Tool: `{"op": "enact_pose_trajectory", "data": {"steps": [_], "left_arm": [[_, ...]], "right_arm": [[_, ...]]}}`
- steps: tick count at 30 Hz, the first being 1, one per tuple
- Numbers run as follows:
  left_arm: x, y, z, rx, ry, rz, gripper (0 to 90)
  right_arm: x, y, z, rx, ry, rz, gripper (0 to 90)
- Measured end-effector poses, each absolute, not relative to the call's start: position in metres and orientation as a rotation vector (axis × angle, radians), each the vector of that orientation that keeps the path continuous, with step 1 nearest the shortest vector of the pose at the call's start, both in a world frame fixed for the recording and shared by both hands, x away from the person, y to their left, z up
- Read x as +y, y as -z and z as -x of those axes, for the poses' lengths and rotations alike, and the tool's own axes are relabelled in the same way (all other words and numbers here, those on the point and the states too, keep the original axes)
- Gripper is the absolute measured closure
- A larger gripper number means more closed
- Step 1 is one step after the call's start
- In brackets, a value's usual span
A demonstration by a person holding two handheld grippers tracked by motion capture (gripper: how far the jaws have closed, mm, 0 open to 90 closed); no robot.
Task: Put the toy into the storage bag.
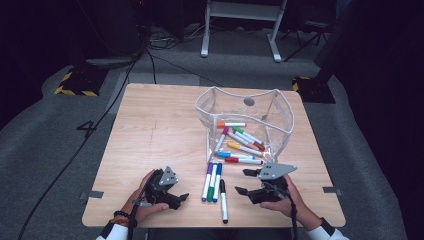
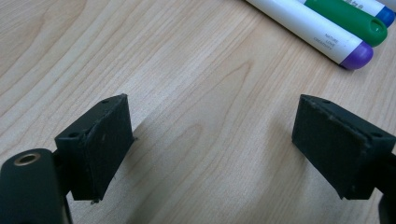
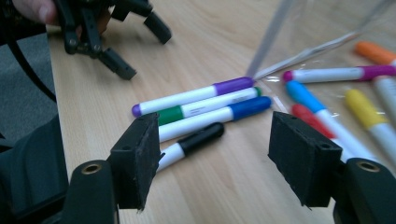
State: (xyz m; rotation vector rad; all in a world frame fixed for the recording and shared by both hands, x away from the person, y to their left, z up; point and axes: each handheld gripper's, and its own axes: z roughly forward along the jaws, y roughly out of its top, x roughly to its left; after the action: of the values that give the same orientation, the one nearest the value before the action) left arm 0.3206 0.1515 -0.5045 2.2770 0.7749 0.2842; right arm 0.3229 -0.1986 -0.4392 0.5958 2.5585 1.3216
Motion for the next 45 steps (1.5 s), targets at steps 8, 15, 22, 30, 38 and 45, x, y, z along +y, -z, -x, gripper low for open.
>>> {"op": "enact_pose_trajectory", "data": {"steps": [8,15,22,30,38,45], "left_arm": [[0.151,0.504,-0.321,0.775,-0.284,-2.277,12.5],[0.151,0.504,-0.321,0.775,-0.285,-2.277,12.5],[0.151,0.504,-0.321,0.775,-0.285,-2.277,12.5],[0.151,0.504,-0.321,0.775,-0.286,-2.277,12.6],[0.151,0.504,-0.320,0.777,-0.286,-2.277,12.6],[0.151,0.504,-0.320,0.777,-0.286,-2.277,12.6]], "right_arm": [[-0.162,0.476,-0.321,2.665,-1.292,-0.596,34.3],[-0.153,0.494,-0.326,2.663,-1.171,-0.648,34.0],[-0.168,0.497,-0.336,2.644,-1.112,-0.679,48.0],[-0.192,0.495,-0.348,2.635,-1.091,-0.715,73.8],[-0.210,0.493,-0.356,2.684,-1.133,-0.716,74.9],[-0.232,0.469,-0.355,2.626,-1.242,-0.692,75.0]]}}
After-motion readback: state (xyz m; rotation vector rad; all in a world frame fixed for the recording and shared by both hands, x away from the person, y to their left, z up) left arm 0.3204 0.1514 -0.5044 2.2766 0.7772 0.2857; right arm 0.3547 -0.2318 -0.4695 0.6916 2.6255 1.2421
